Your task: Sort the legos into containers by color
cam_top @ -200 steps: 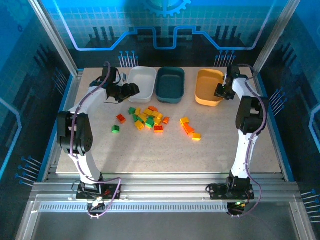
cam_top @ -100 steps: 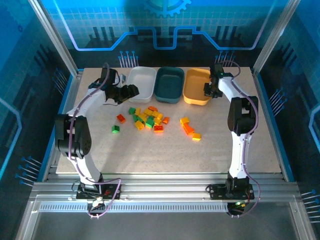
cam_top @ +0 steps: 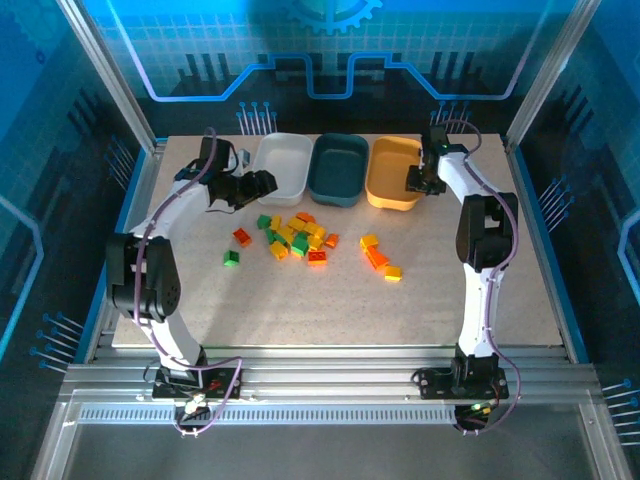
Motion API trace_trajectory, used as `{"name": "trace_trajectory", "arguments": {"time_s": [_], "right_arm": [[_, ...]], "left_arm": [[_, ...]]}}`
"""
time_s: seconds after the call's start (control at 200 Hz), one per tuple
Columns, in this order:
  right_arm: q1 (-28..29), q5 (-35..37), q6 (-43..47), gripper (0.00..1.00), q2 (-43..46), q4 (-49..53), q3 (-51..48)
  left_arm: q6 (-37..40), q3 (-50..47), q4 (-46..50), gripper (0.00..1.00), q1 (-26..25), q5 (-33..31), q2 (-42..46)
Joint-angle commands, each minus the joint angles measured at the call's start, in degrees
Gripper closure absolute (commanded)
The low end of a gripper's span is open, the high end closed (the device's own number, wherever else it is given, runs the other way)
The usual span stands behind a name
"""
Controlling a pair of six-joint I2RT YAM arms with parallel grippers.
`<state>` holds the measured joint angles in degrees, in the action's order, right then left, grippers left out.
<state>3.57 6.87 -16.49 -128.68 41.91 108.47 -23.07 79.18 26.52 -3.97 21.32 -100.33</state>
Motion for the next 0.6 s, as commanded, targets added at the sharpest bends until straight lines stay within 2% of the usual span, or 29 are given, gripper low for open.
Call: {"name": "trace_trajectory", "arguments": {"time_s": [0.0,0.115,0.225,0.395,0.595], "right_arm": [[-0.82,-0.09,0.30,0.44,6.98,1.50,-0.91],[-1.02,0.19,-0.79,0.36,14.71,-0.37,-7.11],[-0.74,-1.19,-3.72,0.30,24.39,-5.00,-18.22],[2.02,-3.99,-8.34,0.24,37.58,-13.93,-36.28],[10.20,-2.19,-7.14,0.24,45.69,-16.35,-47.60]], "left_arm": [[-1.98,-1.74,-2.13,0.30,-0.16,1.03,3.38],[-4.48,-5.99,-6.94,0.28,-0.16,-0.39,6.89],[-8.29,-11.99,-13.88,0.23,-0.16,-1.91,11.25],[-13.59,-19.56,-21.51,0.01,-0.25,-2.04,17.33],[-18.69,-28.15,-28.08,0.01,-0.71,-2.14,23.49]]}}
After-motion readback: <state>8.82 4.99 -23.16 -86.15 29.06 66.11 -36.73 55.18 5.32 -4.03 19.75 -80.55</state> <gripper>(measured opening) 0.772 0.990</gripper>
